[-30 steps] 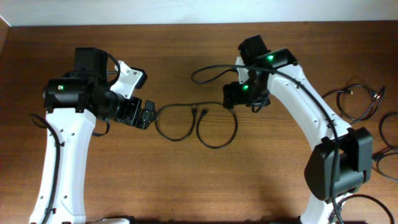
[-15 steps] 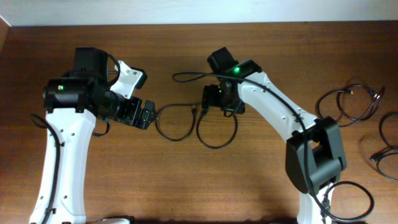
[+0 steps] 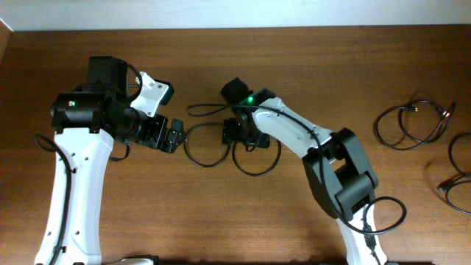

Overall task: Untangle cables
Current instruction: 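Move the right gripper back to the last black cable loop, then grasp the black cable loop with the right gripper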

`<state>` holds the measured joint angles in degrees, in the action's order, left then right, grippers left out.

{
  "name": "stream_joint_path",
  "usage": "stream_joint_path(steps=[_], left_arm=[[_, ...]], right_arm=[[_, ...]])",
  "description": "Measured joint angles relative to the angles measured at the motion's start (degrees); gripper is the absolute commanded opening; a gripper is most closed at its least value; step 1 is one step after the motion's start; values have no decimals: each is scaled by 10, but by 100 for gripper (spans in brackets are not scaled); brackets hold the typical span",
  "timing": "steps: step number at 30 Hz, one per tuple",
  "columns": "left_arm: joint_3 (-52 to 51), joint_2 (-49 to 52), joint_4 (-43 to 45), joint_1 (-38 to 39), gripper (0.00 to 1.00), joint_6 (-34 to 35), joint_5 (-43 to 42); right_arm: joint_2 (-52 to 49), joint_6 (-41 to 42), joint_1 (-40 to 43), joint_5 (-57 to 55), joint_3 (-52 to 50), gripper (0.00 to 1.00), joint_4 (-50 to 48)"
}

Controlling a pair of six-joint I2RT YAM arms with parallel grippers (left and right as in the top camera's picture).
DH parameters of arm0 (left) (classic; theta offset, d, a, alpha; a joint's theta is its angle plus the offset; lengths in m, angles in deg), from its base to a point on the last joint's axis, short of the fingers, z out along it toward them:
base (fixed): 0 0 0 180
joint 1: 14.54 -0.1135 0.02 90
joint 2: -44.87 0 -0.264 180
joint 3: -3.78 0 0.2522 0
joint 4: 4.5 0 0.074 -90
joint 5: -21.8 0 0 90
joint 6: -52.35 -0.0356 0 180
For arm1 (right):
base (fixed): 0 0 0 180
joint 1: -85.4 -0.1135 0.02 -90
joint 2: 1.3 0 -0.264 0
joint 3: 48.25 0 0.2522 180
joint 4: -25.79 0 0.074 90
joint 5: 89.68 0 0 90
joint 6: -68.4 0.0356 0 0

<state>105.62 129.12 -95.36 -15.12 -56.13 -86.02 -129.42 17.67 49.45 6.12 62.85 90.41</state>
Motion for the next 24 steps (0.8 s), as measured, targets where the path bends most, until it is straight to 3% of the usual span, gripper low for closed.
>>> stream_joint_path(steps=[14, 24], left_arm=[[0, 0, 0, 0, 99, 0, 0], [0, 0, 0, 0, 99, 0, 0]], right_arm=[[-5, 13, -10, -13, 4, 84, -2], [-12, 21, -40, -104, 7, 84, 19]])
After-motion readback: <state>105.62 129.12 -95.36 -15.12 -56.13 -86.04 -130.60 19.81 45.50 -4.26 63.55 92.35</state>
